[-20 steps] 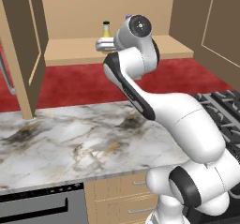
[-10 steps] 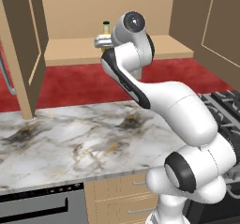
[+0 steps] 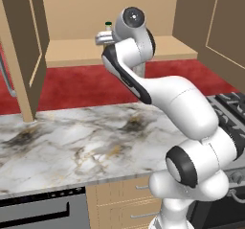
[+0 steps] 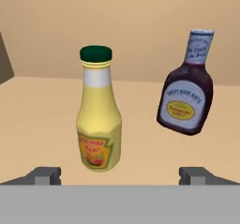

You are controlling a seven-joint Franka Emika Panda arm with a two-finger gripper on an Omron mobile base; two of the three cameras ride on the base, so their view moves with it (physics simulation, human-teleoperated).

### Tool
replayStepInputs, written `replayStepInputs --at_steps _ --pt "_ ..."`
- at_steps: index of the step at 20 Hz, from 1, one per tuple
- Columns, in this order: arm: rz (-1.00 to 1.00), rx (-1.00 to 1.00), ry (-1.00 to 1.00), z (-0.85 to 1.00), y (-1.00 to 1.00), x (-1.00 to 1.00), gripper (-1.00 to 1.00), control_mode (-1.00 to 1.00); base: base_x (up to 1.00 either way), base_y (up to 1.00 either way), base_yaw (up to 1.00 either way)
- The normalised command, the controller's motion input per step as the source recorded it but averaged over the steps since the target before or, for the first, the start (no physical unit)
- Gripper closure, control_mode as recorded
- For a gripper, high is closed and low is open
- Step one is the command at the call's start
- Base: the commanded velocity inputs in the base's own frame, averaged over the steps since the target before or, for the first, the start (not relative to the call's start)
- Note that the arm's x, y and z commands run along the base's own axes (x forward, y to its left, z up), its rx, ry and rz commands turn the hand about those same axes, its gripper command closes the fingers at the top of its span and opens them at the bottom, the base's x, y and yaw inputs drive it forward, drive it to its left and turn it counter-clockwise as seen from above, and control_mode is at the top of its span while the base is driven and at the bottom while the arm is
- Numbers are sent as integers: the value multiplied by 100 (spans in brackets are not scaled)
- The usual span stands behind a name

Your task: Move the condiment bottle and mustard from the cabinet to the dining counter.

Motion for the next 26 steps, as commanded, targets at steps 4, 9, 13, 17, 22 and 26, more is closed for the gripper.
replayStepInputs --at_steps 4,9,13,17,22,26 --pt "0 0 -1 4 0 12 -100 -100 0 0 0" --pt "0 0 -7 0 0 10 -100 -100 0 0 0" --pt "0 0 -11 0 0 7 -100 -100 0 0 0" --pt "0 0 -10 0 0 6 -100 -100 0 0 0" --pt "0 0 -2 1 4 0 -100 -100 0 0 0" --pt "0 -1 0 3 10 0 -100 -100 0 0 0"
